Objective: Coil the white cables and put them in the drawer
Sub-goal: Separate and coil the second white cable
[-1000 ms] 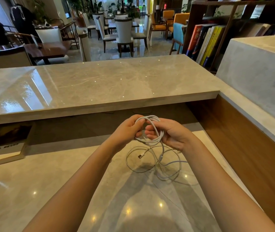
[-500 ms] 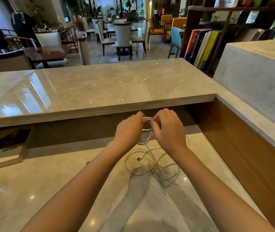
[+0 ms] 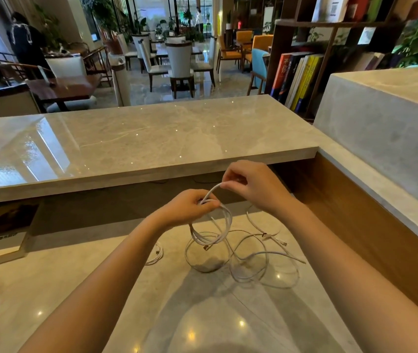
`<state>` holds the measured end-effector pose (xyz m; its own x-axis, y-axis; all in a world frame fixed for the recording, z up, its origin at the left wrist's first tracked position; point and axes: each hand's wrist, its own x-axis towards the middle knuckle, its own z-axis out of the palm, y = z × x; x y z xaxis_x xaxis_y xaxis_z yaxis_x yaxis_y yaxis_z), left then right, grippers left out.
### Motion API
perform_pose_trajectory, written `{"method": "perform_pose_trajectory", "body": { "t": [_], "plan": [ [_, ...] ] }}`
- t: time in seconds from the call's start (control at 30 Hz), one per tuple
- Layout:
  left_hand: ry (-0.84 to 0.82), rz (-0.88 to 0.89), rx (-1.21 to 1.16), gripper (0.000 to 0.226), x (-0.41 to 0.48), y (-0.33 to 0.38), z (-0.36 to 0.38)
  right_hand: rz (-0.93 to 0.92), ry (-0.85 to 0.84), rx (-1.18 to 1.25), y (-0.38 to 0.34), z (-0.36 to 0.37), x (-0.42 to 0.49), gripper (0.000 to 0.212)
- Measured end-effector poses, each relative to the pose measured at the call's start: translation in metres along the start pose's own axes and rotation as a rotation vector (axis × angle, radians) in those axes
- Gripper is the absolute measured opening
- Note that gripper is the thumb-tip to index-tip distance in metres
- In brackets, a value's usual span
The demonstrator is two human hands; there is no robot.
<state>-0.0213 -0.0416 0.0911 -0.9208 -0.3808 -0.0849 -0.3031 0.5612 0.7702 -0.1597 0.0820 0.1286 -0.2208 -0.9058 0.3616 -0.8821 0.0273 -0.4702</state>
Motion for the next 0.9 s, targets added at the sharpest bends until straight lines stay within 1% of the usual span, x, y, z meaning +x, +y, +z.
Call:
{"method": "perform_pose_trajectory", "body": {
  "t": [0.07,0.13,0.2,0.27,0.33,0.43,0.5,0.57,0.67,0.77,0.83,0.9],
  "plan": [
    [-0.078,0.017,-0.324,0.021,-0.009,0.003,-0.005,-0.014,0.032,-0.113,0.016,-0.002,0.000,0.018],
    [-0.114,0.047,-0.524,0.023,-0.013,0.003,-0.007,-0.015,0.061,-0.199,0.024,0.005,-0.004,0.021],
    [-0.114,0.062,-0.630,0.024,-0.014,0.006,-0.006,0.043,0.067,-0.155,0.018,0.014,-0.007,0.024],
    [-0.092,0.071,-0.671,0.026,-0.016,0.010,-0.004,0.179,0.009,0.020,0.010,0.018,-0.008,0.027],
    [-0.042,0.063,-0.581,0.025,-0.017,0.014,-0.002,0.331,-0.029,0.304,0.006,0.017,-0.009,0.029],
    [0.114,0.094,-0.261,0.020,-0.016,0.021,0.006,0.530,0.010,0.775,0.003,0.014,-0.013,0.025],
    [0.251,0.157,-0.047,0.015,-0.011,0.022,0.013,0.640,0.010,1.009,0.000,0.015,-0.015,0.025],
    [0.357,0.181,0.082,0.012,-0.006,0.020,0.017,0.723,0.016,1.152,-0.002,0.019,-0.015,0.023],
    [0.456,0.187,0.166,0.015,-0.003,0.013,0.024,0.809,0.029,1.223,-0.004,0.026,-0.017,0.020],
    [0.541,0.208,0.175,0.018,-0.001,0.012,0.026,0.789,0.000,1.402,-0.004,0.034,-0.021,0.022],
    [0.559,0.219,0.151,0.018,0.002,0.010,0.026,0.770,0.016,1.529,-0.007,0.038,-0.023,0.018],
    [0.534,0.233,0.141,0.016,0.005,0.008,0.024,0.791,0.069,1.624,-0.011,0.040,-0.023,0.012]
  ]
}}
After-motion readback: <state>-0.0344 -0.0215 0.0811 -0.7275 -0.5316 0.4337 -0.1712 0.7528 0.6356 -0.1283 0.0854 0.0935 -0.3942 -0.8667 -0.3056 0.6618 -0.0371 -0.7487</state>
